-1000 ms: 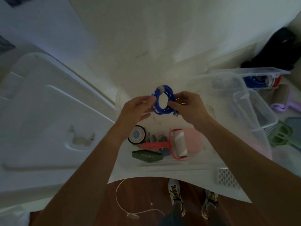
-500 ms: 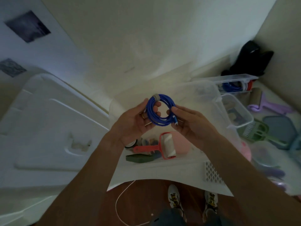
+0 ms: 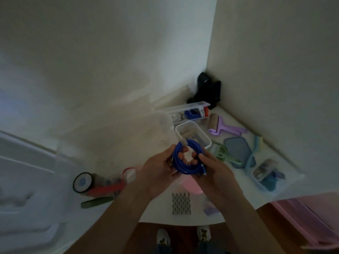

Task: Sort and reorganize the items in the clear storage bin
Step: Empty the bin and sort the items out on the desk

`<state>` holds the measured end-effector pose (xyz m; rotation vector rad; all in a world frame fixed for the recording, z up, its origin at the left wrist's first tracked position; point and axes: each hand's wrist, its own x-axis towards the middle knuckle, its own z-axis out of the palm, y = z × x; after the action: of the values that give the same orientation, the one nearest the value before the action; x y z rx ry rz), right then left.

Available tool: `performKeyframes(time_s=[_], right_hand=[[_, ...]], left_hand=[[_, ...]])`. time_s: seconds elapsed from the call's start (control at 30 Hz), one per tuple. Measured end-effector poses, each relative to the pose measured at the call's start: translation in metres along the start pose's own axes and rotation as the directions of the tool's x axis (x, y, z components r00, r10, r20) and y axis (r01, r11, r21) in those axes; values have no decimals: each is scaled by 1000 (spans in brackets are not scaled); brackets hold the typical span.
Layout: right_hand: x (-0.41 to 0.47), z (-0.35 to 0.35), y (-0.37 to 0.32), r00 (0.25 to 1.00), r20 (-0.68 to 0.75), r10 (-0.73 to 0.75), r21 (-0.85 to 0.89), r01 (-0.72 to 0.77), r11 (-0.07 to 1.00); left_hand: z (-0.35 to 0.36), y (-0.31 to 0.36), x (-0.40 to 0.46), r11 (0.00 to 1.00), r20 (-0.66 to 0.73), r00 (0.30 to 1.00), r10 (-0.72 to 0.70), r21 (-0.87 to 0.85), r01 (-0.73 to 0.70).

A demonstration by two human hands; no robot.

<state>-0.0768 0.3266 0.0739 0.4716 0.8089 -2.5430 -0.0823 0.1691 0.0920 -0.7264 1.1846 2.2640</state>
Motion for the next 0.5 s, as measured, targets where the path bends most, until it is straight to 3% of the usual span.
performKeyframes(time_s=[0.13,0.23,0.3,0.37,0.43,0.5], right_hand=[[-6,-30,-36,999,-11,35,45,-35,998],[2,-46,-58,997,-68,22,87,-16,996],[17,-57,-70,995,-94,15,107,-4,994],[39,-66,-81,985,-172,22,117,-2,993],[64,-76,-92,966,-258,31,118,0,993],[90,-87,-102,951,-307,43,94,-15,995]], left_hand=[[42,-31,21,999,-19,1000,-12,-42,11],[69,-45,38,1000,-113,994,0,-27,-3],[81,-46,50,999,-178,983,39,25,-35],[90,-38,63,975,-233,958,167,180,-126],[88,-18,82,809,-216,872,439,518,-278],[78,14,107,446,-78,720,689,829,-337]])
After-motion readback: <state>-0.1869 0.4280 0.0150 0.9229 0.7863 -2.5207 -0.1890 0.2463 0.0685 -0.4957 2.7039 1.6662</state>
